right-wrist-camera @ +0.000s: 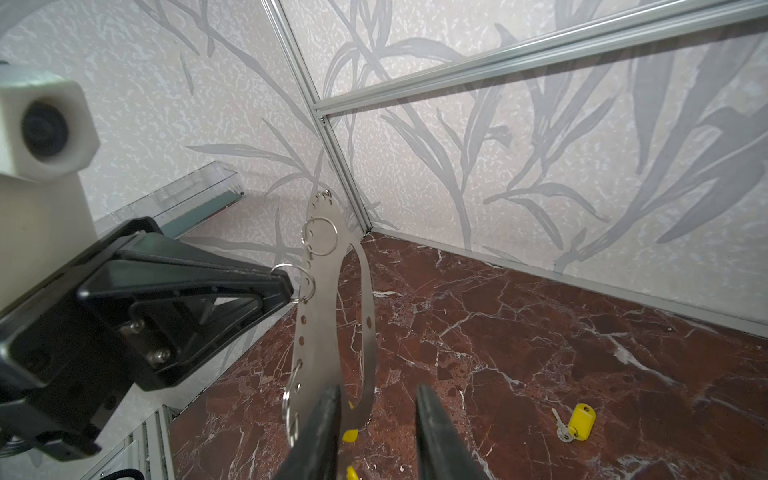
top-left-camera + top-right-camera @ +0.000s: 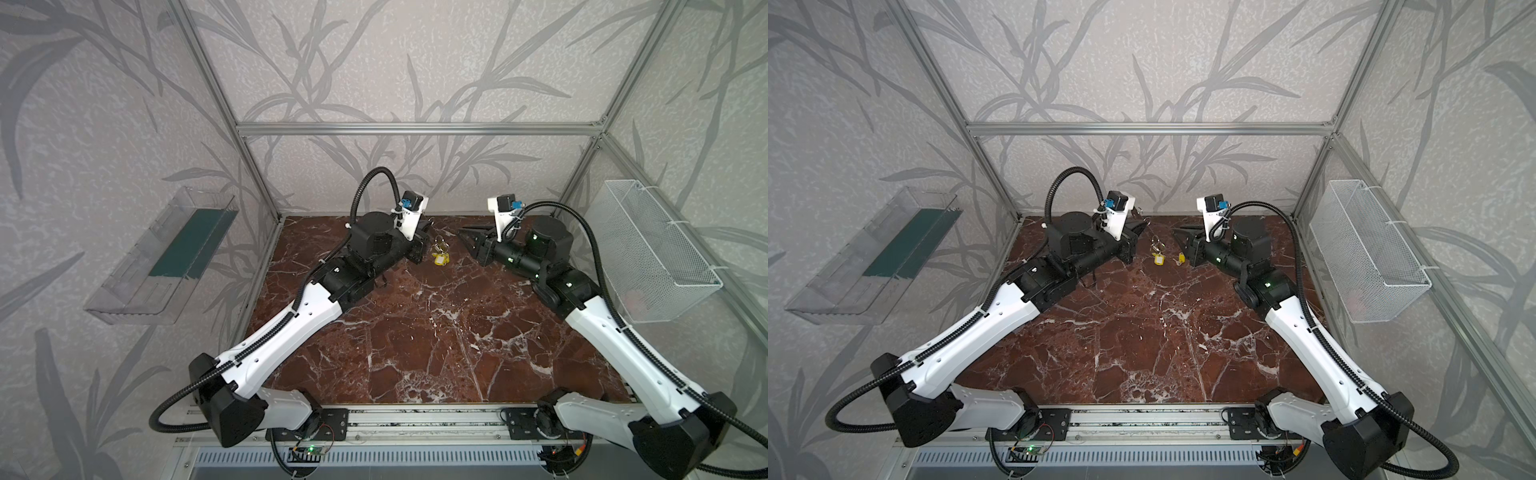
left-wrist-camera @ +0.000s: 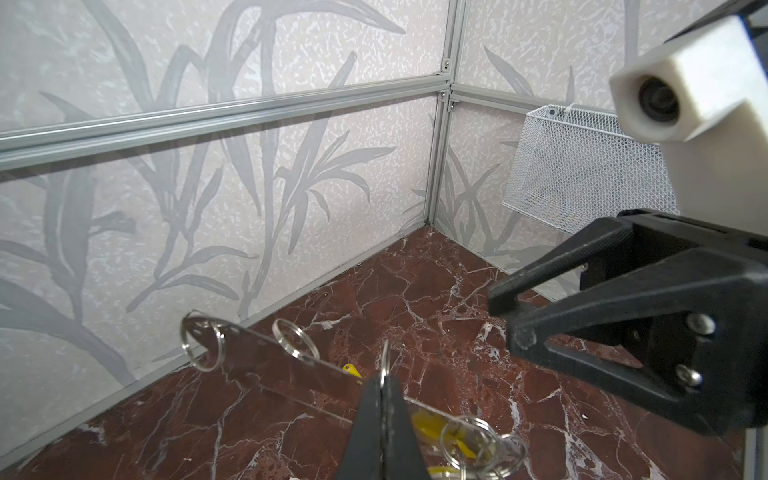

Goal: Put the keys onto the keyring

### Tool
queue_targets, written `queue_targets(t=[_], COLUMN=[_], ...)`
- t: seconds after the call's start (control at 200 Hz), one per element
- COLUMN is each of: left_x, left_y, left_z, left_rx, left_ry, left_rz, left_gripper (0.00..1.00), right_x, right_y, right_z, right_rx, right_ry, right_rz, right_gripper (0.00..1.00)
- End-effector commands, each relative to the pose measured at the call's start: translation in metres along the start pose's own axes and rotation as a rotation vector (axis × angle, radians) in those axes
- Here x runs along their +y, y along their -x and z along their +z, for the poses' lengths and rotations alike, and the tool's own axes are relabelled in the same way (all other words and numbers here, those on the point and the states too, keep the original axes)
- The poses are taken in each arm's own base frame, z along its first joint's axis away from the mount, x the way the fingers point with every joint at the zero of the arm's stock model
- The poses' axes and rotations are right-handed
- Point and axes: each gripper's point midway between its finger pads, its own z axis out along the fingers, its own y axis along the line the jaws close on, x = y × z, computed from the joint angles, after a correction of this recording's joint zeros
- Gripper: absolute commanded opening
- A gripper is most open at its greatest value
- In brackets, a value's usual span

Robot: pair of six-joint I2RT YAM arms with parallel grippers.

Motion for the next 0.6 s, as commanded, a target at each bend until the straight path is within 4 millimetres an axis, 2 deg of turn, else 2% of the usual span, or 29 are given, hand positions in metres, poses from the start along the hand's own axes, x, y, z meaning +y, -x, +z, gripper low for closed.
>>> queue_targets(t=[0.0,0.315,0.515,0.595], left_x=[-0.004,-0.021,-0.032,-0.034], left_y=[0.022,0.021,0.022,0.024], left_z=[-0.018,-0.034,-0.037,-0.035], left_rx=[-0.082,-0.148,-0.17,-0.199], left_ry=[-0.023,-0.131,-0.21,-0.235], left_rz=[0.054,-0.043,-0.173,-0.237], left_gripper=[0.0,0.0,0.0,0.0], right_x=[0.009,0.027,0.026,0.036], right_y=[0.013,0.006,-0.003,-0.008], right_z=[0.003,0.015,0.002,-0.004], right_rx=[-0.026,0.026,0.054,0.082], right_ry=[-0.03,-0.003,-0.011,0.048], right_rz=[-0.005,-0.011,-0.063,-0.076], right_gripper=[0.32,0.32,0.33,0.33])
